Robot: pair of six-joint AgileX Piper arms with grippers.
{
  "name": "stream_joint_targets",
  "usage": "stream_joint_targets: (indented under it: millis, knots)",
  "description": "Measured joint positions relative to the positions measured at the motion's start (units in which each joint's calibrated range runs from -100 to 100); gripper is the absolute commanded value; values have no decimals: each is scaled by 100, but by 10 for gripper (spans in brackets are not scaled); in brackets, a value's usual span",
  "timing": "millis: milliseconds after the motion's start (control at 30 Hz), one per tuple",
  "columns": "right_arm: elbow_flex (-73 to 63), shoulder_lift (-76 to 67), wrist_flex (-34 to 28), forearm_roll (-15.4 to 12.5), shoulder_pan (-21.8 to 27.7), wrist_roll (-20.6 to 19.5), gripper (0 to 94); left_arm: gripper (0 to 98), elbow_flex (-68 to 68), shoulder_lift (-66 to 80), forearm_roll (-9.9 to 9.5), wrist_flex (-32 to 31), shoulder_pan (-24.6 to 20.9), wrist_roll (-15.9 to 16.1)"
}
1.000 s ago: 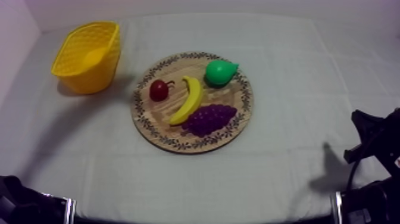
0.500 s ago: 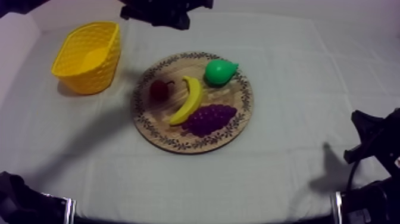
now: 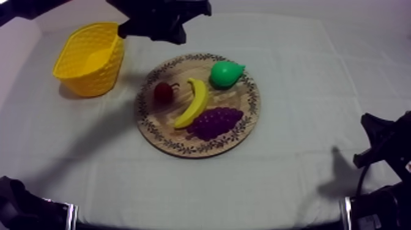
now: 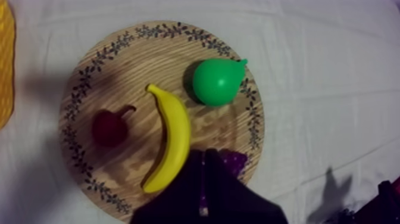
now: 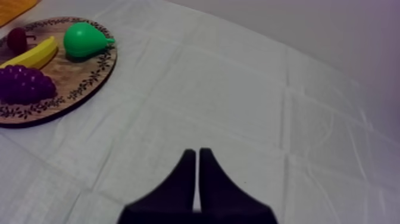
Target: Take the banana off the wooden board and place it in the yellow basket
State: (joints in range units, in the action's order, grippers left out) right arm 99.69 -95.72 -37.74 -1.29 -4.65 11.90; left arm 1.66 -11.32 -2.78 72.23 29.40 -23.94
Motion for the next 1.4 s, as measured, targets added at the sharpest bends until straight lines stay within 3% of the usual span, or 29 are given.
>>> stream_joint_targets:
  millis: [233, 433, 600, 733, 867, 1067, 1400]
  knots:
    - [0, 0, 0, 0, 0, 0, 2, 26, -164, -18, -9, 1, 13, 4]
    - [0, 0, 0, 0, 0, 0, 2, 153, -178, -26, 107, -93, -59, 177]
    - [0, 0, 0, 0, 0, 0, 2, 353, -147, -89, 190, -149, -66, 318]
    - [0, 0, 0, 0, 0, 0, 2, 661, -156, -84, 177, -311, -15, 285]
    - [0, 0, 0, 0, 0, 0, 2, 800, -271, -77, 148, -495, 64, 171]
    - [0, 0, 0, 5, 0, 0, 2, 865, -495, -90, 137, -739, 91, 76]
    - [0, 0, 0, 5, 0, 0, 2, 870, -677, -312, 152, -924, 63, 11]
